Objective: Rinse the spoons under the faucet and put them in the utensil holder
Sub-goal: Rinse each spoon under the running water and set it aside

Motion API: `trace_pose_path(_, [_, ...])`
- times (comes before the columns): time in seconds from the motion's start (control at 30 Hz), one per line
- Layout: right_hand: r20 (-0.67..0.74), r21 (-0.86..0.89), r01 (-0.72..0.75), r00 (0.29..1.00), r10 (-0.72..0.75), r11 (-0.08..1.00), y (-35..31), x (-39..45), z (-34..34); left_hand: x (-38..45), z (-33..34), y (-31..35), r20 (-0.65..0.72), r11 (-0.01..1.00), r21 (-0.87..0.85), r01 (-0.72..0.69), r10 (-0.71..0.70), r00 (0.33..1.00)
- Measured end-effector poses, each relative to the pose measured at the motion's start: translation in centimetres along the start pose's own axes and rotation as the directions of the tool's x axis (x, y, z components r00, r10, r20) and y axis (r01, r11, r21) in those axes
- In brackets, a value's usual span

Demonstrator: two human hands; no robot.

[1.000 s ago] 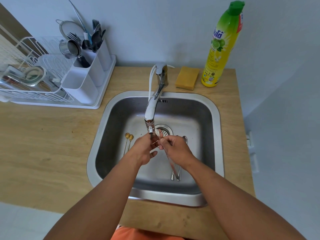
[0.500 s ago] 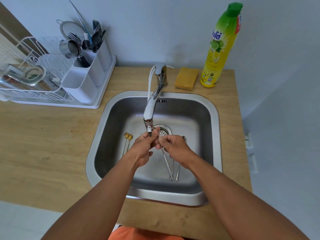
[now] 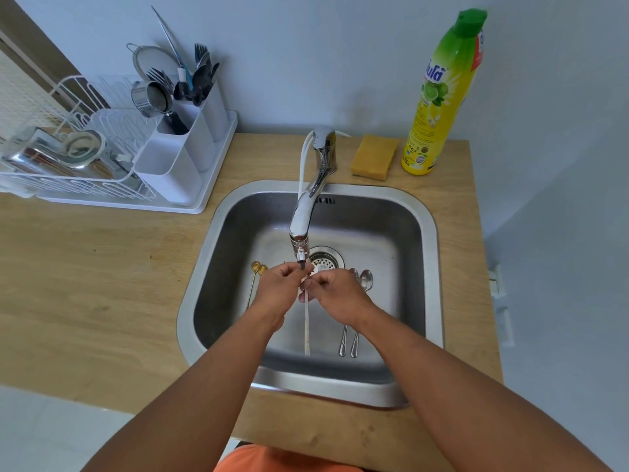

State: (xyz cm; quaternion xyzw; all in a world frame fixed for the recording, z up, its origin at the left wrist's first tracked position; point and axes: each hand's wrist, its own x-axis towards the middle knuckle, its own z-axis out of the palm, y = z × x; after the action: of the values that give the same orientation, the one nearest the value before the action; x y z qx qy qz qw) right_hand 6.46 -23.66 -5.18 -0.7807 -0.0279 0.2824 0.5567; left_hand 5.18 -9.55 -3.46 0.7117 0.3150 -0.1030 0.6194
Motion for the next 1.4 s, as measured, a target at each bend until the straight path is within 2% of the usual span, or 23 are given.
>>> trace_pose_path(0.2, [0.007,-0.011,0.01,1.0,-0.01,1.0,-0.3,-0.3,0.5,0.4,0.1,0.4,-0.066,0.997,-0.037,0.063,-0.065,0.996])
trace_pose_path(0.3, [-0.023,-0.006,0.018,1.0,-0.019,1.0,-0.3,-0.2,0.3,0.4,-0.2,0.2,-0.048,0.998,-0.02,0.061,-0.061,0.997])
trace_pose_path(0.4, [-0.064,0.015,0.005,0.998,-0.004,1.0,-0.4,0.0,-0.2,0.0,-0.3,-0.2,0.039,0.997,0.062,0.039,-0.042,0.998])
trace_pose_path(0.53, [-0.06,0.038,-0.086,0.994,0.088,0.996,-0.4,0.2,-0.5,0.1,-0.5,0.1,0.034,0.979,0.198,-0.054,0.048,0.998])
trace_pose_path(0.63, [-0.154,0.162,-0.086,0.982,0.111,0.983,-0.3,0.7,-0.8,0.2,-0.5,0.4,0.05,0.907,0.383,-0.175,0.169,0.984])
trace_pose_path(0.7, [-0.202,0.244,-0.067,0.972,0.118,0.967,-0.5,0.8,-0.9,0.1,-0.3,0.5,0.075,0.848,0.492,-0.197,0.184,0.98])
trace_pose_path(0.8, [-0.192,0.299,-0.082,0.971,0.144,0.951,-0.5,1.0,-1.0,-0.2,0.1,0.5,0.082,0.816,0.546,-0.189,0.173,0.982])
trace_pose_path(0.93, [-0.173,0.297,-0.165,0.959,0.223,0.94,-0.2,1.3,-1.4,-1.0,0.5,-0.4,0.123,0.882,0.443,-0.162,0.119,0.985])
trace_pose_path(1.1, [-0.261,0.306,-0.179,0.929,0.263,0.935,-0.8,1.8,-1.8,-2.5,0.1,-2.5,0.178,0.925,0.367,-0.101,0.037,0.983])
trace_pose_path(1.3, [-0.223,0.264,-0.196,0.94,0.257,0.944,-0.6,1.5,-0.6,-2.0,0.1,-1.9,0.152,0.968,0.252,-0.004,-0.036,0.988])
trace_pose_path(1.4, [-0.2,0.324,-0.168,0.95,0.241,0.931,-0.7,1.4,-0.1,-1.3,0.5,-1.0,0.113,0.984,0.175,0.045,-0.066,0.991])
